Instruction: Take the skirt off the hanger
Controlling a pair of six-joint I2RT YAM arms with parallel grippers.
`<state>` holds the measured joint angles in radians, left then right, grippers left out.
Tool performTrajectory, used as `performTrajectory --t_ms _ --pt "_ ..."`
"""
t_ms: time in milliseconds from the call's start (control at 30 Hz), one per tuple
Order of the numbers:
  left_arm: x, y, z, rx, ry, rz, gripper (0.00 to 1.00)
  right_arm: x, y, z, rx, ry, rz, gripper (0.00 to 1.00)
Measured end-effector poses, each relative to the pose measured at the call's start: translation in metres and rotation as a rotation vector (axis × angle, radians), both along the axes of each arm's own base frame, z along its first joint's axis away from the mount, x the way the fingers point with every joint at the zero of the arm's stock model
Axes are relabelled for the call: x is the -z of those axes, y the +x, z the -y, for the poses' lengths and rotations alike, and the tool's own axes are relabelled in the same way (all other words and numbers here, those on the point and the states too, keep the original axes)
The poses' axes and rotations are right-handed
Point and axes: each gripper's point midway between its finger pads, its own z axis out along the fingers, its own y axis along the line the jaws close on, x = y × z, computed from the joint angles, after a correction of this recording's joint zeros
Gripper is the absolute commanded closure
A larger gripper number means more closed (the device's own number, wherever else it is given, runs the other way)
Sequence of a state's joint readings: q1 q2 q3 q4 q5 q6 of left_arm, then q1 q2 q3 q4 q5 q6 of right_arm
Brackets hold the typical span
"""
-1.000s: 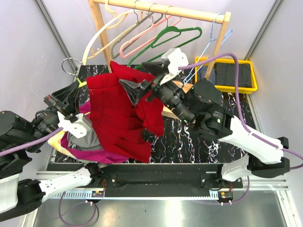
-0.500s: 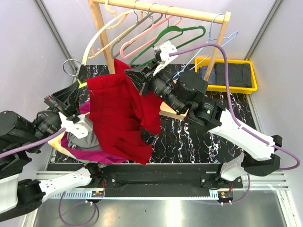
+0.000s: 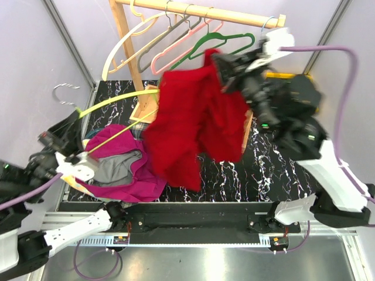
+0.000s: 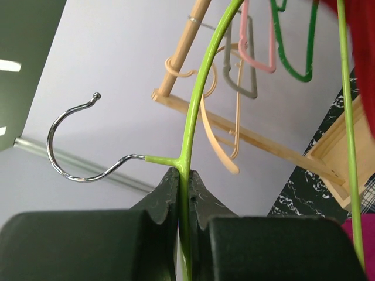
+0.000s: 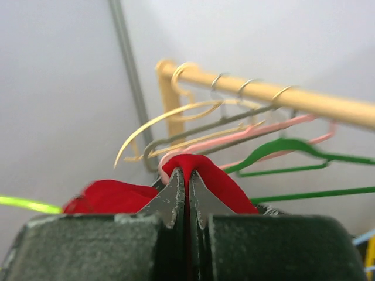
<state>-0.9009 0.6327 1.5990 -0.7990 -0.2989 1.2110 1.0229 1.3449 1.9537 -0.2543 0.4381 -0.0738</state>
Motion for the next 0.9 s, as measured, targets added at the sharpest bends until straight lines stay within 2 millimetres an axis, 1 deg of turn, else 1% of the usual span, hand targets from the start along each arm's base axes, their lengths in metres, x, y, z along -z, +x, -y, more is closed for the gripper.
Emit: performTrajectory --t_ms 67,133,200,267,333,367,400,433,500,533,567,600,633,667,700,767,833,900 --pt "0.005 -0.007 -0.015 -0.028 -0.022 0.01 1.0 -0.024 -0.008 0.028 0.046 0.032 0.043 1.0" --pt "0.011 -0.014 -0.035 -0.068 -0.048 0.018 1.0 -0.047 -0.02 0.054 0.069 0.08 0.082 1.0" --pt "0.013 -0.019 -0.051 -0.111 -0.073 0.021 1.0 -0.065 -0.032 0.074 0.072 0.127 0.11 1.0" --pt "0.007 -0.019 -0.064 -0.16 -0.114 0.029 1.0 -0.073 -0.038 0.081 0.06 0.155 0.113 1.0" --pt "-0.012 -0.017 -0.077 -0.226 -0.209 0.069 1.0 -0.084 -0.045 0.081 0.02 0.188 0.113 1.0" --pt "-0.024 -0.017 -0.083 -0.254 -0.265 0.096 1.0 -0.087 -0.046 0.075 -0.008 0.194 0.106 1.0" --pt "-0.046 -0.018 -0.093 -0.294 -0.372 0.144 1.0 -0.091 -0.046 0.064 -0.052 0.202 0.103 1.0" --pt "-0.059 -0.019 -0.1 -0.313 -0.442 0.171 1.0 -0.092 -0.046 0.052 -0.091 0.2 0.096 1.0" --pt "-0.092 -0.027 -0.118 -0.341 -0.601 0.227 1.0 -0.094 -0.044 0.019 -0.176 0.184 0.082 1.0" --pt "-0.105 -0.033 -0.128 -0.346 -0.674 0.247 1.0 -0.093 -0.046 -0.006 -0.234 0.173 0.073 1.0" --pt "-0.115 -0.039 -0.137 -0.348 -0.732 0.263 1.0 -0.092 -0.049 -0.026 -0.28 0.163 0.071 1.0" --pt "-0.122 -0.046 -0.147 -0.346 -0.783 0.275 1.0 -0.089 -0.053 -0.052 -0.332 0.151 0.071 1.0" --pt "-0.126 -0.053 -0.157 -0.344 -0.827 0.283 1.0 -0.083 -0.058 -0.079 -0.385 0.132 0.068 1.0" --pt "-0.129 -0.059 -0.164 -0.341 -0.859 0.29 1.0 -0.074 -0.062 -0.101 -0.422 0.113 0.063 1.0" --pt "-0.131 -0.066 -0.173 -0.338 -0.893 0.296 1.0 -0.063 -0.069 -0.126 -0.47 0.089 0.056 1.0" --pt "-0.134 -0.077 -0.188 -0.326 -0.951 0.306 1.0 -0.035 -0.081 -0.169 -0.551 0.023 0.033 1.0" --pt "-0.133 -0.085 -0.198 -0.317 -0.984 0.311 1.0 -0.008 -0.094 -0.198 -0.612 -0.039 0.008 1.0" --pt "-0.131 -0.088 -0.201 -0.312 -0.995 0.306 1.0 0.008 -0.106 -0.217 -0.656 -0.079 0.006 1.0"
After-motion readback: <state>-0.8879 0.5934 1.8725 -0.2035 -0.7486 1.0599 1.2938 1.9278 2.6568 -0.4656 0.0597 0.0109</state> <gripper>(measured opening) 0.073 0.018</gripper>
